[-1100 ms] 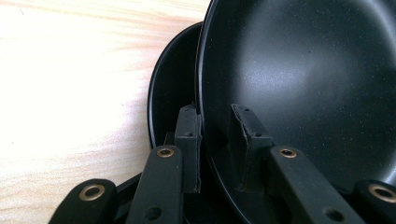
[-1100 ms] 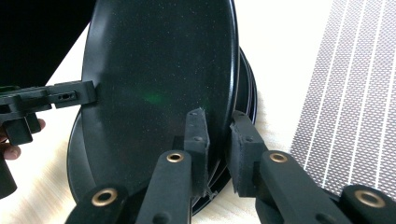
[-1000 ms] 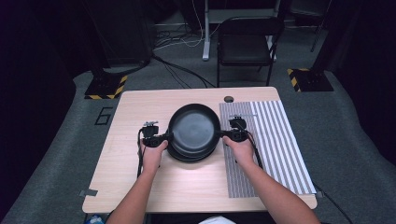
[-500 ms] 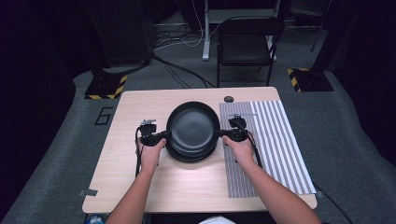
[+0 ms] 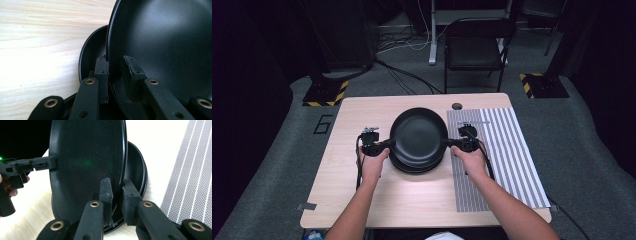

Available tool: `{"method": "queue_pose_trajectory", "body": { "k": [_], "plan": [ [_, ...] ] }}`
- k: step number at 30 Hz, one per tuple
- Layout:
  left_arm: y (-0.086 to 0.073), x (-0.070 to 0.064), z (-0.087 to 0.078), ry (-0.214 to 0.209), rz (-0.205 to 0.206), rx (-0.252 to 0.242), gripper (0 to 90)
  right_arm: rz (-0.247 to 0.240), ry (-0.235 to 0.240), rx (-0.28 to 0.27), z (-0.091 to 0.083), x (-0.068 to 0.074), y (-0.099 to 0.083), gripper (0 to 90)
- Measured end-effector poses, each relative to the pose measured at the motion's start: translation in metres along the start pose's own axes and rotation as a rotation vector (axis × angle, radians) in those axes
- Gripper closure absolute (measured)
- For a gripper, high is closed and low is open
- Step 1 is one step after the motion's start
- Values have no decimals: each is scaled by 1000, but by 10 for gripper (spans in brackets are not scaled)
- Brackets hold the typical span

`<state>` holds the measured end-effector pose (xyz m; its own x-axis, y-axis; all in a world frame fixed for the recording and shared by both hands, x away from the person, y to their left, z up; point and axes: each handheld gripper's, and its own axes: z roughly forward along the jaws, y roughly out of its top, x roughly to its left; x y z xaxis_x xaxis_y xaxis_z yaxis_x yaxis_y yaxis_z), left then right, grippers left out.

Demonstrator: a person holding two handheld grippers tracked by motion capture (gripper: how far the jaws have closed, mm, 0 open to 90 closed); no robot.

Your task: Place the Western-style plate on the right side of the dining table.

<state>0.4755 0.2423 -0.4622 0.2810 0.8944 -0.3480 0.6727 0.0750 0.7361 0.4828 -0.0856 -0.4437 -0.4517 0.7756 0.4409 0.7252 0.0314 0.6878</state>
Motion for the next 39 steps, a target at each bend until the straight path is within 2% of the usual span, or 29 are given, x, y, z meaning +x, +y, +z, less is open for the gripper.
{"method": "queue_pose_trajectory", "body": {
  "k": [10,22,29,39],
  "plan": [
    [-2,-13,2,-9,26,32,745,-34,-9,-13,-17,-3,-2,815],
    [5,-31,1,-5,69,33,746,-14,0,-59,-34,-9,-1,830],
    [4,-37,4,-18,73,39,748,-16,-6,-72,-41,-13,-1,835],
    [6,-44,3,-29,78,29,752,16,-1,-81,-48,-18,-2,840]
  ]
}}
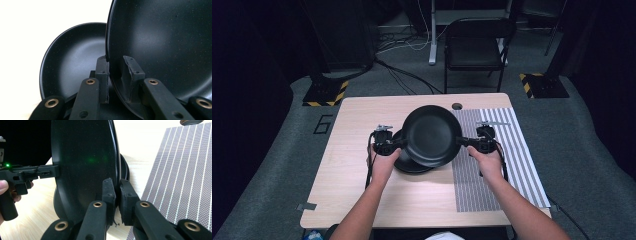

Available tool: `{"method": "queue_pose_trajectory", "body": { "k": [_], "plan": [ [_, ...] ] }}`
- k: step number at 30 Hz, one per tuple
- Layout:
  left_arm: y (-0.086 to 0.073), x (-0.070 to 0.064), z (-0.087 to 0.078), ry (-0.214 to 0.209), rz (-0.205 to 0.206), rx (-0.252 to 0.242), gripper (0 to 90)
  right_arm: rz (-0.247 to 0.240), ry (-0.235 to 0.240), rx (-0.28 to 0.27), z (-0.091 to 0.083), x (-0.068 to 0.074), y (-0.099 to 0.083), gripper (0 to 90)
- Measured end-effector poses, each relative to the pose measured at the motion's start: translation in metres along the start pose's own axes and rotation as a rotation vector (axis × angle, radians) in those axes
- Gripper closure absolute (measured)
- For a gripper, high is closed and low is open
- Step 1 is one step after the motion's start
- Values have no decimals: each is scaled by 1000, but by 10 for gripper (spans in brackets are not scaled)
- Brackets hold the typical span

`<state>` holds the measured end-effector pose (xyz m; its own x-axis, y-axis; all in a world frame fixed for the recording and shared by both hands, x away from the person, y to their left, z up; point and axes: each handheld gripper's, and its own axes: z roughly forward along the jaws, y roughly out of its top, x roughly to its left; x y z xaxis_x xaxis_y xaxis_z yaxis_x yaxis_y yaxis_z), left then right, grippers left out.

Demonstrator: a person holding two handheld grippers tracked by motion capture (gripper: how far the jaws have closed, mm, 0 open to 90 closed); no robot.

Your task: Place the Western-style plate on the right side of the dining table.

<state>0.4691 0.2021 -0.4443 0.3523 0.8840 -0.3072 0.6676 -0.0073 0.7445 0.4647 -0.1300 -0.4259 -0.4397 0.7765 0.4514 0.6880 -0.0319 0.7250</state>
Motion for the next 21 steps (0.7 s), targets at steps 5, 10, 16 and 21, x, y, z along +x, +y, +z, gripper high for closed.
{"method": "queue_pose_trajectory", "body": {
  "k": [5,10,16,21],
  "plan": [
    [3,-5,-2,-4,12,-4,752,1,0,-13,-6,0,1,841],
    [6,-12,-3,-13,18,-11,755,9,5,-23,-13,-3,3,843],
    [7,-19,-2,-22,29,-10,756,13,5,-32,-21,-7,3,843],
    [8,-25,0,-28,35,-7,756,18,4,-31,-26,-12,1,842]
  ]
}}
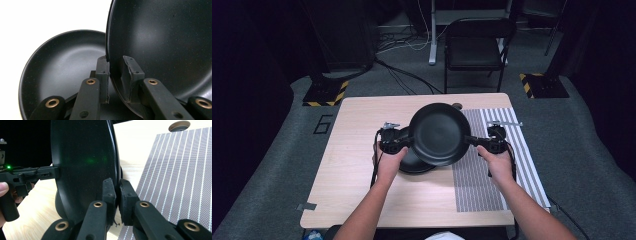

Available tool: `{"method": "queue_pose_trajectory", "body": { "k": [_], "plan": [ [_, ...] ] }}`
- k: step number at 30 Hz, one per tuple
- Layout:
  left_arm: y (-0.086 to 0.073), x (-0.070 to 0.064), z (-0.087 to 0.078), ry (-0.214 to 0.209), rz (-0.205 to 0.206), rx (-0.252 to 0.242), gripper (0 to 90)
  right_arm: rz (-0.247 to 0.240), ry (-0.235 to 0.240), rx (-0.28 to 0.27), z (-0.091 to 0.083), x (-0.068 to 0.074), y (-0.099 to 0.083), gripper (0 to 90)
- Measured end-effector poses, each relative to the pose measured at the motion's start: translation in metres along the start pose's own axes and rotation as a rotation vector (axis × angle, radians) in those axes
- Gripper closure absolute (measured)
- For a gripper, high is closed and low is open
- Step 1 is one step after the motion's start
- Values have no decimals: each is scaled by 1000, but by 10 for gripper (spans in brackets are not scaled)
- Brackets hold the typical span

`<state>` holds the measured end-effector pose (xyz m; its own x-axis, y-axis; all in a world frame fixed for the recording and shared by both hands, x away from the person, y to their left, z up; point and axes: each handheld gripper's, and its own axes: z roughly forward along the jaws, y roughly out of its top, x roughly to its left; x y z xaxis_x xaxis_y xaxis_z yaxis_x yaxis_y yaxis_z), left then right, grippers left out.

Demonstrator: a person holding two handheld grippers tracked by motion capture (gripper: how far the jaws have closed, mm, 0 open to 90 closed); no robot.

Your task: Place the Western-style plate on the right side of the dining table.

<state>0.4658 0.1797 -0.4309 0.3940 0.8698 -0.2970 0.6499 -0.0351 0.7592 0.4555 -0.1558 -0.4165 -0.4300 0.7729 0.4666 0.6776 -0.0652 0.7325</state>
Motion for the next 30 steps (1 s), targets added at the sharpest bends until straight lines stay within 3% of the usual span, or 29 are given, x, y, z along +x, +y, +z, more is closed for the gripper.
{"method": "queue_pose_trajectory", "body": {
  "k": [10,30],
  "plan": [
    [5,-12,2,-17,21,-7,757,18,3,-21,-13,-8,0,842],
    [7,-33,23,-71,47,26,756,47,-40,-57,-36,-25,-12,839]
  ]
}}
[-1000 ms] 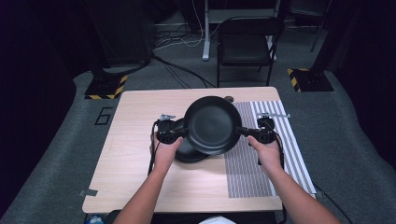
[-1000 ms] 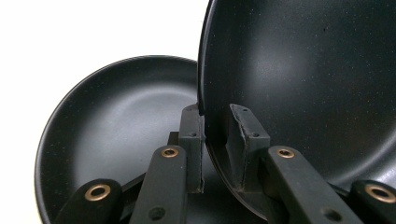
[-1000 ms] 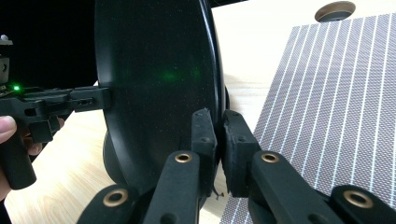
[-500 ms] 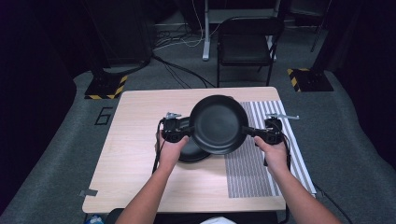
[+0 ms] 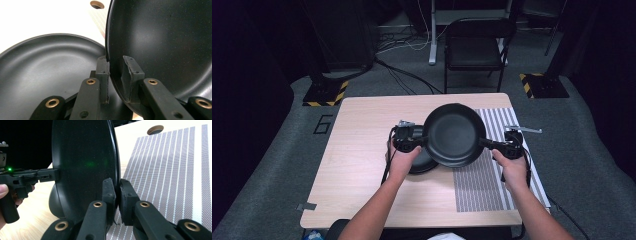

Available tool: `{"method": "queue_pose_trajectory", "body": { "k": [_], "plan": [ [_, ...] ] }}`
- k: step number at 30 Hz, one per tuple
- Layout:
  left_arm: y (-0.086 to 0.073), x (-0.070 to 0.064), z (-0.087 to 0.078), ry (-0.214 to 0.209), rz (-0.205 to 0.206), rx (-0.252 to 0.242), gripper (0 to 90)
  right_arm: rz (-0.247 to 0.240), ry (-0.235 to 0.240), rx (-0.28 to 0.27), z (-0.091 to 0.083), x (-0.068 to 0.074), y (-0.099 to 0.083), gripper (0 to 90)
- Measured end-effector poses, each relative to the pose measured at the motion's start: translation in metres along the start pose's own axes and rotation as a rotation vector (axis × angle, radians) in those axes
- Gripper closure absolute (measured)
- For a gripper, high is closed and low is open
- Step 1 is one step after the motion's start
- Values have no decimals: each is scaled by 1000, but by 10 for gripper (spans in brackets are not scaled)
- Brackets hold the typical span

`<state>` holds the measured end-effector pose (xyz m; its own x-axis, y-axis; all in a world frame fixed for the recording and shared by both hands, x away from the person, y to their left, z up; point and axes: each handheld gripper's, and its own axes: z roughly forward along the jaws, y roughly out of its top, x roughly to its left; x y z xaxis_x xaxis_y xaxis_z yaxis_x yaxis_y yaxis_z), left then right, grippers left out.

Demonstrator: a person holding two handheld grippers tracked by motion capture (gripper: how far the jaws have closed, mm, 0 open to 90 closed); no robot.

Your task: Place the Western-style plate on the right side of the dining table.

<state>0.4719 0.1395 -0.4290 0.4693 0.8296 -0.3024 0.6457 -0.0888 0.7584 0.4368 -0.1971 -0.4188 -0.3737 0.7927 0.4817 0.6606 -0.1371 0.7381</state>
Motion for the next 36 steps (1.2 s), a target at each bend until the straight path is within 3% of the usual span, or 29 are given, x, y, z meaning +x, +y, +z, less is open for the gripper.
{"method": "queue_pose_trajectory", "body": {
  "k": [17,31,36],
  "plan": [
    [6,-21,11,-47,41,10,756,7,-20,-47,-24,-15,-2,839],
    [9,-38,21,-76,66,28,756,52,-32,-64,-39,-31,-7,836],
    [9,-43,26,-90,54,23,756,64,-39,-75,-44,-35,-7,835]
  ]
}}
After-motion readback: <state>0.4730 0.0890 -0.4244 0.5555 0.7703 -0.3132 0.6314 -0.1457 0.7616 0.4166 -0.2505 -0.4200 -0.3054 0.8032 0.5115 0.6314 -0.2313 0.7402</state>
